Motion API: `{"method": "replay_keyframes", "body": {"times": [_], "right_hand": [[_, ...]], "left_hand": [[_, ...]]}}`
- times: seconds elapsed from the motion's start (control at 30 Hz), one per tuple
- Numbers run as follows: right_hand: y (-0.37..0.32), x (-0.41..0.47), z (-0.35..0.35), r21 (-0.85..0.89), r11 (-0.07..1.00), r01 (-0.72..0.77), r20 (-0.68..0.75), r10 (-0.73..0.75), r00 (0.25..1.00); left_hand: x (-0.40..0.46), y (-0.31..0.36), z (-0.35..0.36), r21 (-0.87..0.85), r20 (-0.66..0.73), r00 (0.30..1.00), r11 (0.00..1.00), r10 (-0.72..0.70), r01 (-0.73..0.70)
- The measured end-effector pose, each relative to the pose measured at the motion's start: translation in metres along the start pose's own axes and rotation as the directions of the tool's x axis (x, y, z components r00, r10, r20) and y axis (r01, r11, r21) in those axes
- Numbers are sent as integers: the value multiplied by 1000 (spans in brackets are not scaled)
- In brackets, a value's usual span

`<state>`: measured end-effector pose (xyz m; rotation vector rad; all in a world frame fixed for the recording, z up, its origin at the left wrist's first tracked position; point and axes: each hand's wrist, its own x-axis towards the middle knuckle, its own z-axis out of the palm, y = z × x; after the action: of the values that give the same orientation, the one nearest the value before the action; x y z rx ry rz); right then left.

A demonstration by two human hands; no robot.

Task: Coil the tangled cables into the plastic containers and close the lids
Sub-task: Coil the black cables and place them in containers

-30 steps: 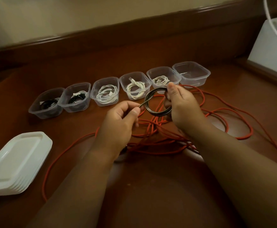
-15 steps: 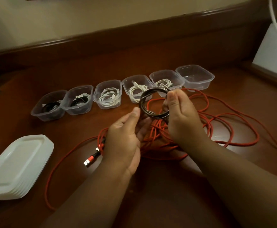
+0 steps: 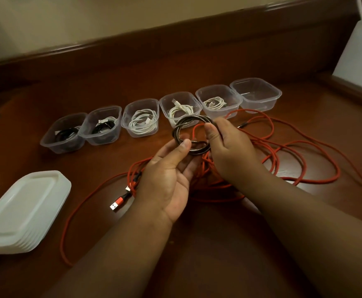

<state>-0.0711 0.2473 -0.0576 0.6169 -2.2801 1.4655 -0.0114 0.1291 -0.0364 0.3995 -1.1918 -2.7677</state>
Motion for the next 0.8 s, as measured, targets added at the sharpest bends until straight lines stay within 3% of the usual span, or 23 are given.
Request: {"method": "replay_keyframes", "body": {"times": [0.27,0.37,0.5,0.6,0.73,0.8], "right_hand": [[-1,3,2,12,998,-68,18,68,998],[-1,3,2,39,995,-96,59,94,994],[0,2,2,54,994,-95,44,93,995],[-3,0,-1,45,999,-26,-7,26,1000],[-4,0,-7,20,1000,-3,1,3,1000],[-3,1,-8,45,999,-27,3,27,1000]], "left_hand": [[0,5,-4,-115,211,974,988,-81,107],[3,5,-6,-93,232,971,993,-51,75],[6,1,-3,131,118,990,987,76,-91],[9,-2,-6,351,70,983,918,171,-184],[10,3,-8,574,169,972,786,161,-230],[10,8,-6,608,160,982,774,99,-177]]}}
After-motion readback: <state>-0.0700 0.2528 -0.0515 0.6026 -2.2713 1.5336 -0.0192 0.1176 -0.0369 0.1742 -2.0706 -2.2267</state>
